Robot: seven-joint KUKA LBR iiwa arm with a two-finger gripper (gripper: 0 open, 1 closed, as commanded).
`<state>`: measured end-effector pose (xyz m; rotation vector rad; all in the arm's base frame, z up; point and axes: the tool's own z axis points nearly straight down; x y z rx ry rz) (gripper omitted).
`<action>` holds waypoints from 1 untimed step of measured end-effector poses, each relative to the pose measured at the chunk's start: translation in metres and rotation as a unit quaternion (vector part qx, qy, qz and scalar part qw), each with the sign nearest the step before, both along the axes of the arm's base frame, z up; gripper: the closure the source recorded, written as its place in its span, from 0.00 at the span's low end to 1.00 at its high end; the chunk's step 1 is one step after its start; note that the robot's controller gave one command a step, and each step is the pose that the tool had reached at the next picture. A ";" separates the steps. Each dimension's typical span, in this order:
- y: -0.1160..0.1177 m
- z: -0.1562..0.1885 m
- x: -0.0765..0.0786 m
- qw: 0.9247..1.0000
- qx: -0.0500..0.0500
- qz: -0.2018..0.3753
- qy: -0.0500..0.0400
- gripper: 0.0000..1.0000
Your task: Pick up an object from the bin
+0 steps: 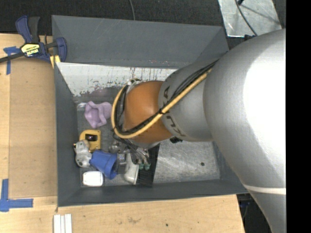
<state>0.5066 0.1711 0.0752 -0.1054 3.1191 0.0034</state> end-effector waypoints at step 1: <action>0.004 0.179 0.001 0.999 0.000 0.032 0.005 1.00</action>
Offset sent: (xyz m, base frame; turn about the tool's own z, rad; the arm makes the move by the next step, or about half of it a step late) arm 0.0000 0.0000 0.0000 0.0000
